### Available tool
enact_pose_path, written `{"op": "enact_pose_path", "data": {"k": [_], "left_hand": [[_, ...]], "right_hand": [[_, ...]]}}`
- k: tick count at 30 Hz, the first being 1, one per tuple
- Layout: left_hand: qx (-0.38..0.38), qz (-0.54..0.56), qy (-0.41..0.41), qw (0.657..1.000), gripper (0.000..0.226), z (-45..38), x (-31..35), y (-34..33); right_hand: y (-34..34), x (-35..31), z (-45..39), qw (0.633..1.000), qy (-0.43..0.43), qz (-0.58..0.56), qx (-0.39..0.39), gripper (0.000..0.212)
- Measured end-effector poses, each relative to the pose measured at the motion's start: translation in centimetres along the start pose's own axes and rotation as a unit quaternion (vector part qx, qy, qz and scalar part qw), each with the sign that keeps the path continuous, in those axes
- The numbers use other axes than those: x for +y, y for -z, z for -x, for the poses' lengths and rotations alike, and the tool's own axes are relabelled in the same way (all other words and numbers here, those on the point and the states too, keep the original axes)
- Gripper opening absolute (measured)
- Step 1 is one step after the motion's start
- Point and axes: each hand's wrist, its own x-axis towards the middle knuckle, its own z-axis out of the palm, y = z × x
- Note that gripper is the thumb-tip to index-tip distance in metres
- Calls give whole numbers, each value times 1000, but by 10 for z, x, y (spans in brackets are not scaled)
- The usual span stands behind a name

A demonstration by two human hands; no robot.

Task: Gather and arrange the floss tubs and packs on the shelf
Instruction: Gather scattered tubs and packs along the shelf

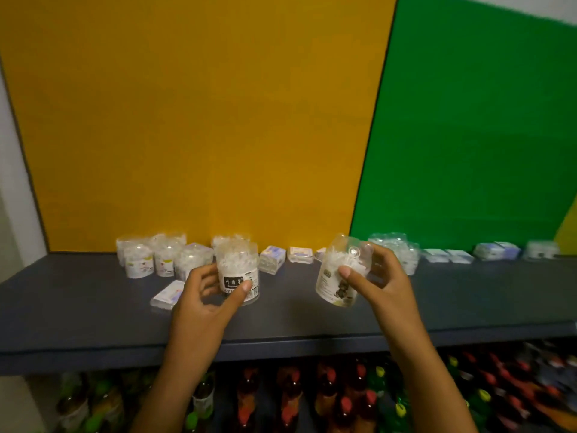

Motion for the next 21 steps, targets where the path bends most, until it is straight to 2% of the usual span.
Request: {"op": "enact_pose_path", "data": {"k": [7,10,21], "left_hand": [[-51,26,16,998,53,35,7,-83],[-73,20,18,997,46,39,8,-116],[-135,32,25,990,44,8,-25,-240]], "right_hand": [[91,11,26,999,-24,21,41,53],[121,14,26,997,-25,26,64,51],[198,59,-20,990,-21,75,114,51]]}}
